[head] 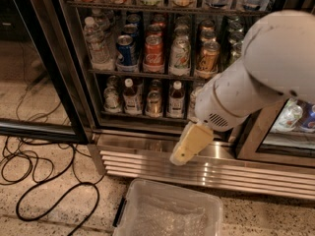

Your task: Pick water bottle from middle shelf of fridge

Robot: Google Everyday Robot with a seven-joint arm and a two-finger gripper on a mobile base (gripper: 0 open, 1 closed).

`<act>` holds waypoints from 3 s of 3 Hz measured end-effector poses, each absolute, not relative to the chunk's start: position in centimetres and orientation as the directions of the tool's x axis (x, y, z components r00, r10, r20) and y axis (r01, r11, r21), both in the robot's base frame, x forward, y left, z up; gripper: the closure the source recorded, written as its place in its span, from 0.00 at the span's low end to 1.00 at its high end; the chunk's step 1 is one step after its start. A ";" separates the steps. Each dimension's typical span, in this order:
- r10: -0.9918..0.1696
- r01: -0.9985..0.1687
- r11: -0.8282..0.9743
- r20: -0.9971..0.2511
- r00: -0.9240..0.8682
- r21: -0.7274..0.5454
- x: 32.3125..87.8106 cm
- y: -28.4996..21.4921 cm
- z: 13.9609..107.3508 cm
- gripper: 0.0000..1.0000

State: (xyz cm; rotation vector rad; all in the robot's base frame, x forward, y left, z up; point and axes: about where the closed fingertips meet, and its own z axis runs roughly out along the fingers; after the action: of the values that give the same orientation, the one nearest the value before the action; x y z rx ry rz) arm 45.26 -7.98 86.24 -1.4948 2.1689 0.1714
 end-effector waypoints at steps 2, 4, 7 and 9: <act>-0.798 -0.905 0.411 -0.523 -0.300 -0.109 45.2 -4.1 84.4 0.00; -0.793 -0.912 0.387 -0.553 -0.254 -0.136 44.6 1.2 79.3 0.00; -0.752 -0.866 0.462 -0.603 -0.268 -0.192 47.2 5.3 77.4 0.00; -0.666 -0.787 0.567 -0.697 -0.265 -0.243 49.7 5.5 76.2 0.00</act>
Offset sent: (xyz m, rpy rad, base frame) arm 0.0003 0.0319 -0.0153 0.0678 0.0265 -0.0082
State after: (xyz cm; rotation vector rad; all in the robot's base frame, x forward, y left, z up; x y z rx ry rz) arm 49.74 5.48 76.23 -1.1631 2.0064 0.1929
